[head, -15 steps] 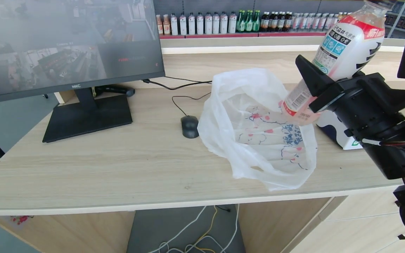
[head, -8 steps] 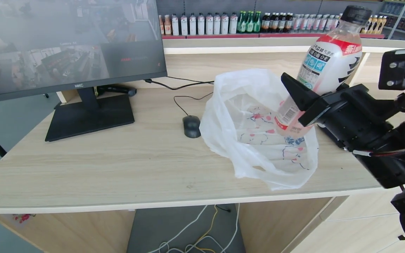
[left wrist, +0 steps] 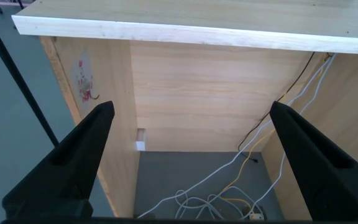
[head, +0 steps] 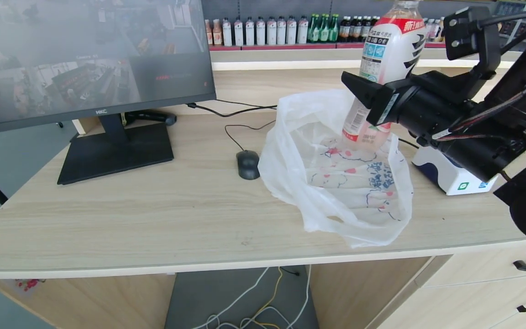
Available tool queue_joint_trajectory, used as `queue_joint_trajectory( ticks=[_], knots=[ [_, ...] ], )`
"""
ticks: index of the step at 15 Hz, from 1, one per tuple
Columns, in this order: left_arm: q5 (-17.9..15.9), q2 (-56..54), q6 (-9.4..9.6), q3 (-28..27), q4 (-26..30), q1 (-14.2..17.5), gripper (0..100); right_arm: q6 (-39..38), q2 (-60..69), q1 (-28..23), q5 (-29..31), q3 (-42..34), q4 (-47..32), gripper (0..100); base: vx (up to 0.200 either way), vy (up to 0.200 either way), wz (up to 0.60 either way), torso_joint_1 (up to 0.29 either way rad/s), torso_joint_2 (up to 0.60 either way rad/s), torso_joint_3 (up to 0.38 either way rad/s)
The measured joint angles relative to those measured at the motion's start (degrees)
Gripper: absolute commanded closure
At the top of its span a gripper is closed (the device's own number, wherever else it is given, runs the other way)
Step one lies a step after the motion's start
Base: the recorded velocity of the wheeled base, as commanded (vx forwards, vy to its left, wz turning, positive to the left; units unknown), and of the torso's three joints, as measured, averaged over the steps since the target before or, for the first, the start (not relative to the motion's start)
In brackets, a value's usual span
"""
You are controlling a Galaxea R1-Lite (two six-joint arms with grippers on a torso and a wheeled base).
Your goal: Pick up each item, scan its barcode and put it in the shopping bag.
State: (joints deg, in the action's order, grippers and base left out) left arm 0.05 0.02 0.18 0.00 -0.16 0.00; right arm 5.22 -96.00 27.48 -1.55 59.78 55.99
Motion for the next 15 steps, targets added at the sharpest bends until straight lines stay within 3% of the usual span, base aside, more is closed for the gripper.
queue_joint_trajectory(
  ticks=[6,15],
  knots=[
    [0.0,0.0,-0.02,0.0,0.0,0.0,0,-0.2,-8.3,-1.9,-0.9,12.3,-2.3,100,0.0,0.0,0.0,0.0,0.0,0.0],
    [0.0,0.0,0.0,0.0,0.0,0.0,0,-0.2,-17.4,-1.9,-1.0,19.7,-2.9,100,0.0,0.0,0.0,0.0,0.0,0.0]
  ],
)
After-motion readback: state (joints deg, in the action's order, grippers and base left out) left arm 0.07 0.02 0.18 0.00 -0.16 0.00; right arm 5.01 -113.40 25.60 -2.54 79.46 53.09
